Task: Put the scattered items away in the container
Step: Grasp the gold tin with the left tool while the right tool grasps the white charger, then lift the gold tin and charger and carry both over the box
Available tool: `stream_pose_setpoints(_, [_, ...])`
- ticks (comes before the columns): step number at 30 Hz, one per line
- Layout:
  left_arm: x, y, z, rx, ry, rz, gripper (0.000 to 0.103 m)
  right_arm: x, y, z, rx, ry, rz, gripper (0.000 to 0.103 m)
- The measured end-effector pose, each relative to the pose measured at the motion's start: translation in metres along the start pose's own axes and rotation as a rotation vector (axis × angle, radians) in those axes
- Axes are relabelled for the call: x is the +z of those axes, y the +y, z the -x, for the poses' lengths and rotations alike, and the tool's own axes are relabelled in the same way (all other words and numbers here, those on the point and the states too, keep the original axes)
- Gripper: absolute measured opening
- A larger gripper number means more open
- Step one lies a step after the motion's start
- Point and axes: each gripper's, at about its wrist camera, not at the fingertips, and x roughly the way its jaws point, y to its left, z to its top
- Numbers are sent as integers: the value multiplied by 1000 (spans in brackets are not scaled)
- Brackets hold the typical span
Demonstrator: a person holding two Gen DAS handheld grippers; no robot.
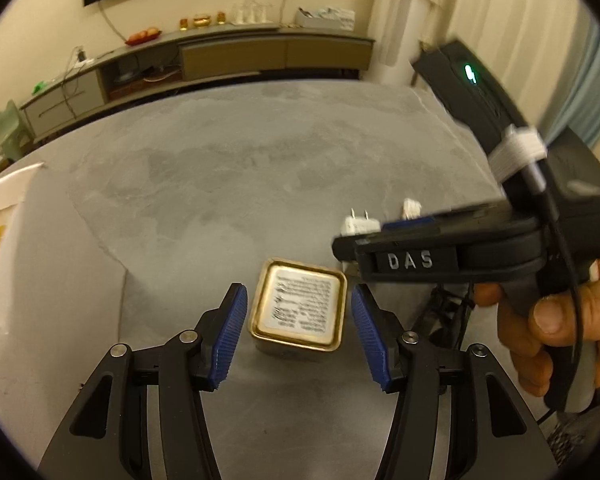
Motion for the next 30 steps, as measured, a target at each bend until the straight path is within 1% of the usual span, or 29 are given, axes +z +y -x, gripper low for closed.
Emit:
stream_pose_setpoints(3, [-1,-3,-15,50,35,-26,58,-1,3,-4,-13,-5,12,53])
stream_pose_setpoints(5, [-3,1,-24,61,49,-6,58,-1,7,-6,-21,-8,22,52])
stream_pose_setpoints(7, [-4,4,-27,58,62,29,58,-1,12,-8,-25,-11,35,49])
stream_pose_setpoints(9, [-5,8,-27,57,58,48,58,-1,16,-10,-27,-13,43,44])
stream_pose_setpoints(12, [-2,10,-23,54,33,61,58,-3,15,-11,-22,-16,38,44])
stream_pose_setpoints(15, [-3,9,-28,47,33,58,58,-5,14,-13,-29,-26,37,45])
stream_pose_setpoints(17, [-5,7,-30,69,28,46,57,-4,19,-18,-38,-32,44,45])
stream_pose_setpoints(18, [-6,5,-30,80,24,39,57,-4,22,-19,-40,-33,45,42])
stream_pose_setpoints(19, [-7,5,-31,83,24,38,52,-4,25,-20,-36,-34,44,39])
stream_pose_setpoints(20, [-7,4,-29,90,24,39,52,-3,26,-19,-30,-37,42,33])
stream_pose_setpoints(25, [-5,3,-22,108,8,53,51,-9,26,2,-15,-74,50,32])
stream_pose_setpoints(28, [-4,5,-18,123,5,70,51,-12,26,10,-11,-88,59,32])
stream_pose_setpoints(30, [-5,7,-18,142,8,78,51,-12,29,8,-13,-94,63,32])
